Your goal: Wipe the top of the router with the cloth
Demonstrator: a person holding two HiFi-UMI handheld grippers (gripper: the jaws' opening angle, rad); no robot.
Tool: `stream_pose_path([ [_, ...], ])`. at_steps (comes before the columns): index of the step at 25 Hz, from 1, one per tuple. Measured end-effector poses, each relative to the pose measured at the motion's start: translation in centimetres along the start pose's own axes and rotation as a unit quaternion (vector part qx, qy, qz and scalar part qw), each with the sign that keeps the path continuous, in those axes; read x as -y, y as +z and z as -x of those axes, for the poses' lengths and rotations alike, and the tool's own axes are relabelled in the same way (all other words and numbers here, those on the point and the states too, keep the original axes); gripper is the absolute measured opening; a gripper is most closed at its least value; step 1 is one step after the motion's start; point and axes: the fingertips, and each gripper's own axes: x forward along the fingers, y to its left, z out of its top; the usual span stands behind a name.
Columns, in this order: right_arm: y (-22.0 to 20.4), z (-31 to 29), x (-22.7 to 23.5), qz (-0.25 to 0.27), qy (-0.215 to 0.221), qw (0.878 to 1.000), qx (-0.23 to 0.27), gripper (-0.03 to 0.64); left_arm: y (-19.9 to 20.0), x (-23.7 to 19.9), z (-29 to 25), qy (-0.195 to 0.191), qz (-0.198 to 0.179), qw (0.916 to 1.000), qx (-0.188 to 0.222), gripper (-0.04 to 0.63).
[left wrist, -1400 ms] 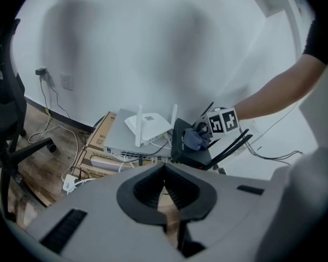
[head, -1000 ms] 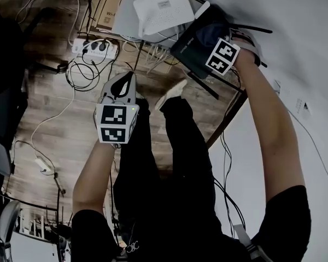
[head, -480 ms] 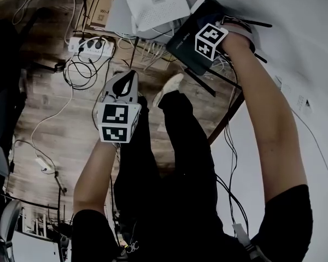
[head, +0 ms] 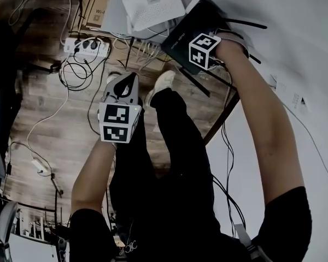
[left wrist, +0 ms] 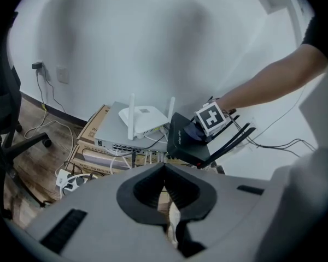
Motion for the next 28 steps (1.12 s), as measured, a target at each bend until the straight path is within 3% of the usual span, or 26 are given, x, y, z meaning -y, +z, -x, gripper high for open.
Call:
stream_pose_path([
  [4,0.6,0.9,-1.7,0.048,0.029,0.998,0.024,0.021,0.1,-0.2,0.4,0.002,-0.007,1.0000,0.002,0.003],
  [17,3.5,4.5,-8.1,0.103,0.136,0.976,0.134,0.020,1.1,-1.3,4.2,0.044,0.026,0.9985,0.021,0.003],
  [21,4.4,5.8,-9.3,0.064,0.175,0.963,0.193,0.021,1.5,-0.5,4.2,0.044,0.028,0.9983,0.026,0.003],
  [24,5.9,7.7,-9.9,0.001,0.205,0.938,0.279,0.020,1.7,0.4,4.1,0.044,0.029,0.9982,0.027,0.003],
  [28,5.9,8.7,-8.4,-0.013,0.159,0.922,0.353,0.021,3.7,2.0,4.1,0.048,0.019,0.9975,0.049,0.003],
])
